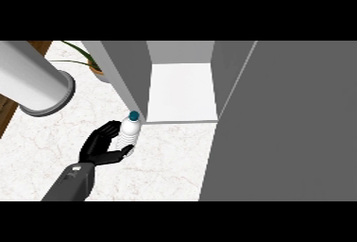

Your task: Pick up the bottled water, place it into the cabinet and close the cabinet

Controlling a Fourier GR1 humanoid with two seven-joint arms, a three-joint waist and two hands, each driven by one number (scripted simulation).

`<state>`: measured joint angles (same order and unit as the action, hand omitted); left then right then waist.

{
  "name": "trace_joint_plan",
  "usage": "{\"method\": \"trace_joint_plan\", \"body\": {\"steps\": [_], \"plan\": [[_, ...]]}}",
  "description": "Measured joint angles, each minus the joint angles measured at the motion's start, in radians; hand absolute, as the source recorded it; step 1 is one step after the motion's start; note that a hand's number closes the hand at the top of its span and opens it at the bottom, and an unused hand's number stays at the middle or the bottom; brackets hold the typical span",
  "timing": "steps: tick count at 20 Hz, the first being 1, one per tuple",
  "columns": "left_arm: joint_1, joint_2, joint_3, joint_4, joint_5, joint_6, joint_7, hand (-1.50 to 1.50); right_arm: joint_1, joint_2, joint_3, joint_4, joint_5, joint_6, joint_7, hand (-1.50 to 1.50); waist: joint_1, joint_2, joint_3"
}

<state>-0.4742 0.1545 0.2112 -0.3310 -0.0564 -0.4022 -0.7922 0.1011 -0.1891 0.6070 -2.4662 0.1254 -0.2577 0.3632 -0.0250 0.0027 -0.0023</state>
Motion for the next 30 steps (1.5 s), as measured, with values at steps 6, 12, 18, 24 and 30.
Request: {"method": "trace_joint_plan", "body": {"steps": [6, 12, 18, 24, 30], "plan": [[-0.006, -0.025, -0.078, -0.036, -0.083, 0.08, -0.086, 1.5, -0.008, -0.017, -0.016, 0.0, -0.007, -0.005, 0.008, -1.5, 0.002, -0.002, 0.0], [0.02, -0.059, -0.063, -0.087, -0.09, 0.249, -0.165, 1.5, -0.032, -0.025, -0.036, 0.003, -0.012, -0.014, 0.027, -1.5, 0.012, -0.003, 0.001], [0.037, -0.108, -0.043, -0.173, -0.052, 0.335, -0.182, 1.5, -0.029, -0.029, -0.023, 0.001, -0.011, -0.027, 0.033, -1.5, 0.018, -0.006, 0.002], [0.038, -0.143, -0.121, -0.308, 0.076, 0.349, -0.074, 1.5, -0.038, -0.031, -0.031, -0.005, -0.015, -0.036, 0.046, -1.5, 0.02, -0.008, 0.002], [0.095, -0.135, -0.26, -0.461, 0.252, 0.415, 0.084, 1.5, 0.005, -0.049, -0.002, -0.009, -0.017, -0.048, 0.004, -1.5, 0.02, -0.008, 0.002]]}}
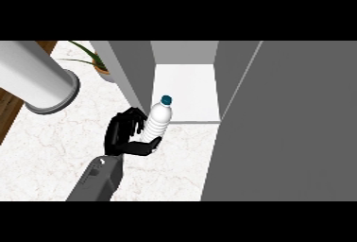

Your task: Pick up the bottled water, place it into the cabinet and close the cabinet

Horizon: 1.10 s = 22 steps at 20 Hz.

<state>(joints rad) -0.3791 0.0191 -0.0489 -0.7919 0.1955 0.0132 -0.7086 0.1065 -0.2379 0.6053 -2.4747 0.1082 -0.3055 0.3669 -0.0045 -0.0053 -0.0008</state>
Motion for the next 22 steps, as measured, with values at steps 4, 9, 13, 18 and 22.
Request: {"method": "trace_joint_plan", "body": {"steps": [4, 9, 13, 18, 22], "plan": [[0.024, 0.005, -0.069, -0.073, 0.061, 0.074, 0.077, 1.5, -0.001, -0.002, 0.007, 0.005, -0.001, -0.011, -0.007, -1.5, 0.002, 0.003, -0.001], [0.04, 0.021, -0.137, -0.14, 0.13, 0.191, 0.164, 1.5, -0.001, -0.015, -0.001, 0.008, -0.009, -0.012, -0.022, -1.5, -0.003, 0.005, -0.001], [0.045, 0.032, -0.166, -0.166, 0.136, 0.276, 0.202, 1.5, 0.004, -0.031, -0.008, 0.01, -0.015, -0.007, -0.038, -1.5, -0.008, 0.004, 0.0], [0.047, 0.041, -0.186, -0.185, 0.127, 0.356, 0.238, 1.5, 0.012, -0.04, -0.014, 0.009, -0.024, -0.008, -0.052, -1.5, -0.014, 0.003, 0.002], [0.049, 0.05, -0.208, -0.207, 0.137, 0.439, 0.279, 1.5, 0.016, -0.049, -0.022, 0.009, -0.038, 0.0, -0.067, -1.5, -0.02, 0.002, 0.004]]}}
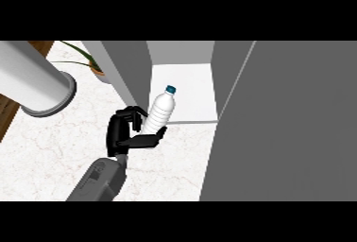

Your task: Pick up the bottled water, place it into the cabinet and close the cabinet

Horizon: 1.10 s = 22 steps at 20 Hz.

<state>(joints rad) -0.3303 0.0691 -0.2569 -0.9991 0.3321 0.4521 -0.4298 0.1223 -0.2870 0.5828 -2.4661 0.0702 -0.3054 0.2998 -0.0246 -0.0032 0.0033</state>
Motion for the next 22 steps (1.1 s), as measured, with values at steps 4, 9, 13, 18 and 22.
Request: {"method": "trace_joint_plan", "body": {"steps": [4, 9, 13, 18, 22], "plan": [[-0.003, 0.005, -0.002, -0.006, 0.016, 0.054, 0.015, 1.5, 0.004, -0.002, -0.001, 0.002, -0.01, 0.003, -0.013, -1.5, -0.006, 0.0, 0.002], [-0.017, 0.01, 0.009, 0.003, 0.016, 0.13, 0.029, 1.5, 0.014, -0.005, -0.005, -0.004, -0.026, 0.005, -0.022, -1.5, -0.013, 0.0, 0.003], [-0.041, 0.021, 0.017, 0.029, -0.005, 0.182, 0.035, 1.5, 0.027, -0.016, -0.008, -0.007, -0.035, 0.014, -0.035, -1.5, -0.023, 0.0, 0.004], [-0.062, 0.026, 0.006, 0.056, -0.035, 0.239, 0.039, 1.5, 0.048, -0.026, -0.008, -0.007, -0.046, 0.028, -0.061, -1.5, -0.031, -0.001, 0.005], [-0.064, 0.028, -0.001, 0.061, -0.048, 0.276, 0.033, 1.5, 0.051, -0.033, -0.013, -0.009, -0.054, 0.037, -0.069, -1.5, -0.036, -0.001, 0.006]]}}
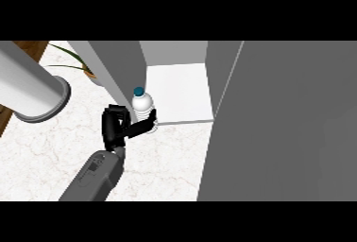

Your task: Pick up the bottled water, place it into the cabinet and close the cabinet

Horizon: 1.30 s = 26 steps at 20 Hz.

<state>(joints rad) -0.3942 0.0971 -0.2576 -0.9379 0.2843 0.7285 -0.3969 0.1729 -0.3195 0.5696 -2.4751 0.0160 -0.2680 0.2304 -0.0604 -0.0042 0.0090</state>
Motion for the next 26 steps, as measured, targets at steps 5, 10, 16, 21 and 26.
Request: {"method": "trace_joint_plan", "body": {"steps": [5, 10, 16, 21, 26], "plan": [[-0.008, 0.012, -0.02, 0.02, -0.033, 0.045, -0.016, -1.5, 0.004, -0.006, -0.004, 0.001, -0.005, 0.008, -0.013, -1.5, -0.008, 0.0, 0.001], [0.003, 0.038, -0.054, 0.017, -0.071, 0.079, -0.025, -1.5, 0.003, -0.006, -0.009, 0.003, -0.012, 0.019, -0.03, -1.5, -0.016, 0.0, 0.006], [0.007, 0.057, -0.081, 0.007, -0.088, 0.099, -0.01, -1.5, 0.005, -0.008, -0.014, 0.005, -0.017, 0.029, -0.039, -1.5, -0.023, 0.003, 0.008], [0.017, 0.065, -0.082, -0.009, -0.078, 0.094, -0.01, -1.5, 0.009, -0.011, -0.012, 0.004, -0.021, 0.039, -0.045, -1.5, -0.031, 0.005, 0.007], [0.025, 0.08, -0.093, -0.027, -0.064, 0.068, 0.001, -1.5, 0.014, -0.009, -0.014, 0.004, -0.024, 0.044, -0.048, -1.5, -0.035, 0.007, 0.004]]}}
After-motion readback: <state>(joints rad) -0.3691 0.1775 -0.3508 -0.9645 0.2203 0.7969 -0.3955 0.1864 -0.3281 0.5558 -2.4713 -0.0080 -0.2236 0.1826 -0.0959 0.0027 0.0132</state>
